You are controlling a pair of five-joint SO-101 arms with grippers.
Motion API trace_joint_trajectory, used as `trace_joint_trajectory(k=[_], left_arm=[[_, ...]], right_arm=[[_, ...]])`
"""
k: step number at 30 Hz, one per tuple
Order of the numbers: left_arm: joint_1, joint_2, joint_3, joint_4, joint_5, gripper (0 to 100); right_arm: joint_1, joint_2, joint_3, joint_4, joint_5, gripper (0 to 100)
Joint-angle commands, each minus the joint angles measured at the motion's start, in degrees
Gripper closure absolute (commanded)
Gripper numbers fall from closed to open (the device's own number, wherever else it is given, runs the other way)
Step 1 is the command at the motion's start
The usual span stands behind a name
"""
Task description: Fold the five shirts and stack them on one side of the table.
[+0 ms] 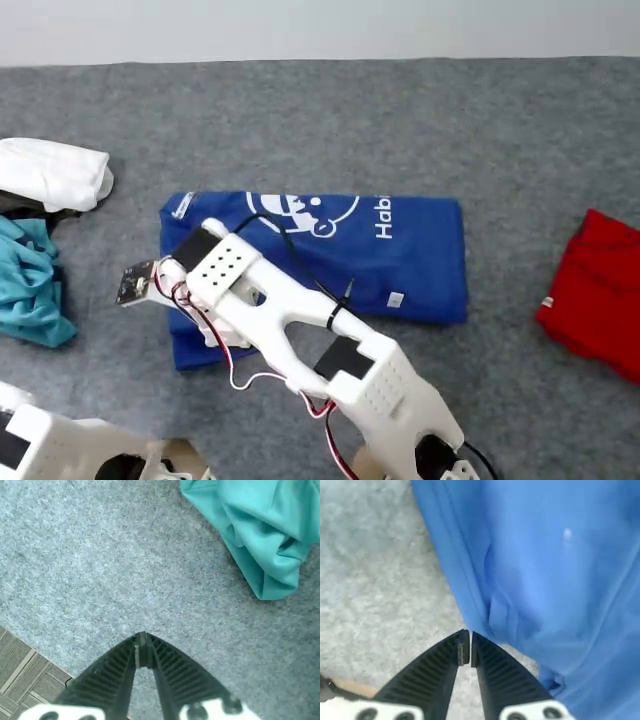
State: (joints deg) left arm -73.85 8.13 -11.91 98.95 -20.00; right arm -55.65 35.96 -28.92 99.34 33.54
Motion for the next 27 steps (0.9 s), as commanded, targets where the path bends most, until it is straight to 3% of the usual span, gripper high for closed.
trace_joint_trajectory(k=[1, 7, 14, 21, 27], left_arm=[[0.7, -0.8, -0.3, 1.0, -0.3, 100], [0.9, -0.8, -0.3, 1.0, -0.3, 100], [0.7, -0.8, -0.4, 1.0, -0.4, 100], [0.4, -0.8, -0.4, 1.0, -0.4, 100], [0.4, -0.8, -0.4, 1.0, -0.4, 100]], right_arm=[[0.7, -5.9, -3.1, 3.0, 0.6, 98.8], [-0.4, -8.2, -3.1, 2.6, 0.5, 97.4], [-1.8, -5.1, -3.1, -4.6, 0.3, 76.7], [-3.9, 0.1, -3.1, -13.8, 0.5, 76.4], [-5.2, 4.2, -3.1, -15.0, 0.4, 76.8]])
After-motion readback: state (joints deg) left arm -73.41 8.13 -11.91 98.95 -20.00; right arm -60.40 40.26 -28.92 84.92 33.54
